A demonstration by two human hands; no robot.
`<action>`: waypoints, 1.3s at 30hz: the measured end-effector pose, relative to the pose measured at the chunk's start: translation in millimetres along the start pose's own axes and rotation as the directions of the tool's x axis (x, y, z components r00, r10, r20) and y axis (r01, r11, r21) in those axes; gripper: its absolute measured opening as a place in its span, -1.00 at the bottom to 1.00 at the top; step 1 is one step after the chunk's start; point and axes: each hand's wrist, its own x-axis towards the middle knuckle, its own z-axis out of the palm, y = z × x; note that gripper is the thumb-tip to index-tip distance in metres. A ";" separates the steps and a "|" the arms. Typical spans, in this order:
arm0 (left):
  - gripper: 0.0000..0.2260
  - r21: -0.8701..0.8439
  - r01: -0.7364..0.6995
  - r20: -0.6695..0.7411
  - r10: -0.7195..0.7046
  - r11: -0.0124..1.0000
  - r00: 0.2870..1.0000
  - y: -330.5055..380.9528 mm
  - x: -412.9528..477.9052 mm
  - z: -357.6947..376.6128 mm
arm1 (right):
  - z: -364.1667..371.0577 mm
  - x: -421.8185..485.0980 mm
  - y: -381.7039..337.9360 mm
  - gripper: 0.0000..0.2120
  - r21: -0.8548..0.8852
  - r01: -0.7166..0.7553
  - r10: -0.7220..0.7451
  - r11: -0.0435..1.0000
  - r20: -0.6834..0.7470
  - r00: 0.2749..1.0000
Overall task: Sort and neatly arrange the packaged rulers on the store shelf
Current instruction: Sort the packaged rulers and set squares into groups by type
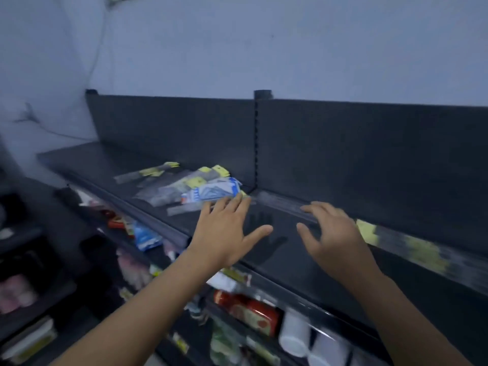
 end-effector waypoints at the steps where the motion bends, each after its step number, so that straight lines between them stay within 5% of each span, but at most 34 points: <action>1: -0.23 0.012 0.024 -0.007 -0.024 1.000 1.000 -30.3 -1.1 0.2 | 19.6 10.5 -20.6 -0.68 0.025 0.028 -0.029 0.999 0.017 0.999; 12: -0.25 0.060 0.120 0.136 -0.127 0.991 0.982 -226.9 37.6 33.2 | 169.7 101.4 -126.8 -0.64 0.010 0.007 -0.011 1.000 0.376 0.927; 22: -0.29 -0.044 -0.090 0.207 0.097 0.995 0.973 -283.1 177.8 100.8 | 273.4 199.8 -112.4 -0.36 -0.167 -0.003 0.097 0.986 0.558 0.824; 28: -0.36 -0.202 -0.216 0.265 0.266 0.955 0.927 -321.7 225.8 129.7 | 308.2 230.5 -116.1 -0.31 -0.197 -0.059 0.171 0.979 0.620 0.766; 39: -0.48 -0.375 -0.274 0.236 0.377 0.885 0.895 -414.0 288.6 144.2 | 356.0 256.7 -187.5 -0.42 -0.219 -0.176 0.267 0.960 0.520 0.811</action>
